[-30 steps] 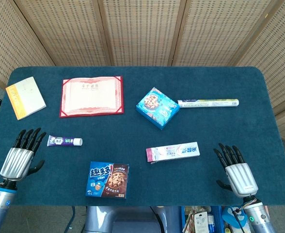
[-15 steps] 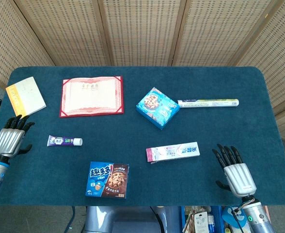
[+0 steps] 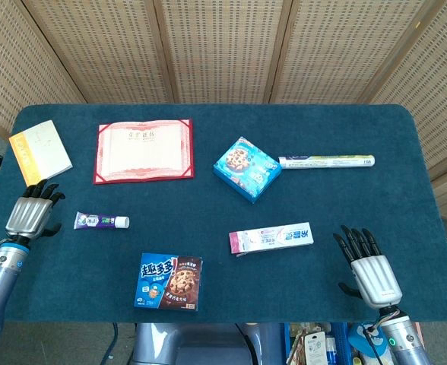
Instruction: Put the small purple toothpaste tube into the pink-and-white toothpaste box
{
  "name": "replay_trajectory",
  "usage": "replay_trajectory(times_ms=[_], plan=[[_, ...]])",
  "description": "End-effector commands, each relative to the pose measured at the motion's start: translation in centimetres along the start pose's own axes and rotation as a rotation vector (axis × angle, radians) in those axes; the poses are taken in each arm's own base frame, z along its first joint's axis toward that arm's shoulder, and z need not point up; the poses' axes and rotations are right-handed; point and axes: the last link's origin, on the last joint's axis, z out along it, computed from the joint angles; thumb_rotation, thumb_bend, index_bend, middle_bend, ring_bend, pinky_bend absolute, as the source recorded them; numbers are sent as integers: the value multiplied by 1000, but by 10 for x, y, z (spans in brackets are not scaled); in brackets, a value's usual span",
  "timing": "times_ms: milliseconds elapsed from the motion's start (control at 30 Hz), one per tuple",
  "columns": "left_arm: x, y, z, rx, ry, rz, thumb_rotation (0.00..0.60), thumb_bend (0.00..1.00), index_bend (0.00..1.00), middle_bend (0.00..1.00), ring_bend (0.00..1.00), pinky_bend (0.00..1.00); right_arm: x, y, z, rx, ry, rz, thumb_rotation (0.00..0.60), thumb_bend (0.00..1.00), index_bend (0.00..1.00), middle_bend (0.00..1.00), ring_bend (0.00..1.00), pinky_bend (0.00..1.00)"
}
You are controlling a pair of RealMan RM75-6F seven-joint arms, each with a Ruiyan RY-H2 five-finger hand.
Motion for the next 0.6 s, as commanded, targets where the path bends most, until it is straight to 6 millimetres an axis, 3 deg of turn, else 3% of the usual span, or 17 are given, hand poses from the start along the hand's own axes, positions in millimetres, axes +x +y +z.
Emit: replay_trajectory(times_ms=[33, 600], plan=[[-4, 5, 2, -7, -14, 8, 600, 297, 274, 145, 17, 107, 0, 0, 0, 1, 1, 1, 600, 182, 0, 0, 0, 0], [-19, 35, 20, -27, -70, 16, 600, 305, 305, 183, 58, 150, 0, 1, 1, -5, -2, 1, 600, 182, 0, 0, 0, 0]])
